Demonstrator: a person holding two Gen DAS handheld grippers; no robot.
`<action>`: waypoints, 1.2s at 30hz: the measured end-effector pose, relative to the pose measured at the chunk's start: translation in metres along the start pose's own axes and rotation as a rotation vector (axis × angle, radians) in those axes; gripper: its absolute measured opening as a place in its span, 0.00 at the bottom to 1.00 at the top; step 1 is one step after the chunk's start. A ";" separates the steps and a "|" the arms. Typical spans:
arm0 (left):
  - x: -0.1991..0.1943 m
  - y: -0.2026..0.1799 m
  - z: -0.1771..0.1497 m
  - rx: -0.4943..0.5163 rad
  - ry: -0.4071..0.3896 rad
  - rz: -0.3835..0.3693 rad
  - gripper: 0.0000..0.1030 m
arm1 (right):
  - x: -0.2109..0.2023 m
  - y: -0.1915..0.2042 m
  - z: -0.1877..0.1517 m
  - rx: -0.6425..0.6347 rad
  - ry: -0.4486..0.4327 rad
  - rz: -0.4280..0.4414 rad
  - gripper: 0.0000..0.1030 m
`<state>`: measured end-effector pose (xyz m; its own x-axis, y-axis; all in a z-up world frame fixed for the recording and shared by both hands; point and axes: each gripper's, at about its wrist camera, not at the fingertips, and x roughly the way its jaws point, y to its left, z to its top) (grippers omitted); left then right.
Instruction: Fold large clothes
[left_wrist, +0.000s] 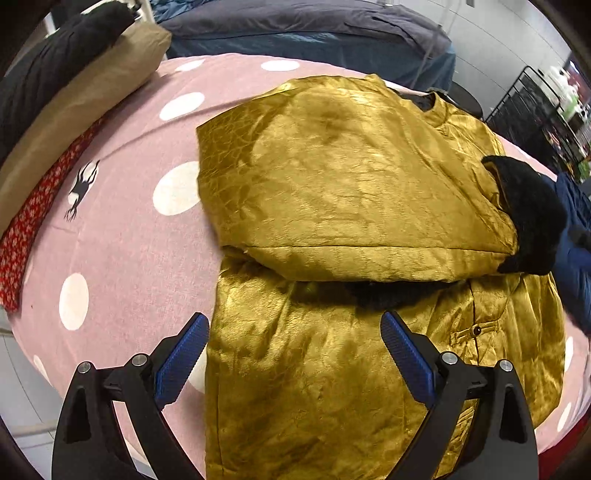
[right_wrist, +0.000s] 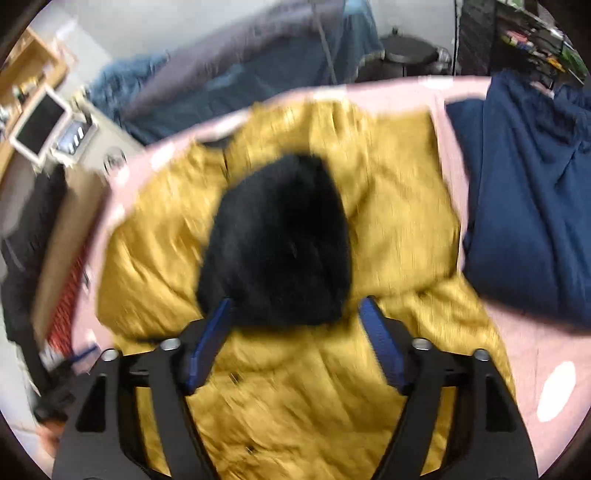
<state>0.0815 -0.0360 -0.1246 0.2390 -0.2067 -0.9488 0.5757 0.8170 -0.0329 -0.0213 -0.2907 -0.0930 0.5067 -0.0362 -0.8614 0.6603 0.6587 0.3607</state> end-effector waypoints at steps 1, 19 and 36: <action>0.001 0.002 0.000 -0.007 0.002 0.002 0.89 | 0.004 0.004 0.010 -0.006 0.013 -0.002 0.75; 0.002 0.042 -0.004 -0.122 0.019 0.046 0.89 | -0.005 0.123 0.067 -0.449 -0.127 -0.085 0.12; 0.029 0.023 0.032 -0.028 -0.042 0.211 0.89 | 0.044 0.029 0.050 -0.206 0.068 -0.149 0.12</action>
<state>0.1267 -0.0403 -0.1425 0.3849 -0.0518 -0.9215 0.4881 0.8588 0.1556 0.0482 -0.3102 -0.1027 0.3691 -0.0983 -0.9242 0.5948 0.7890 0.1537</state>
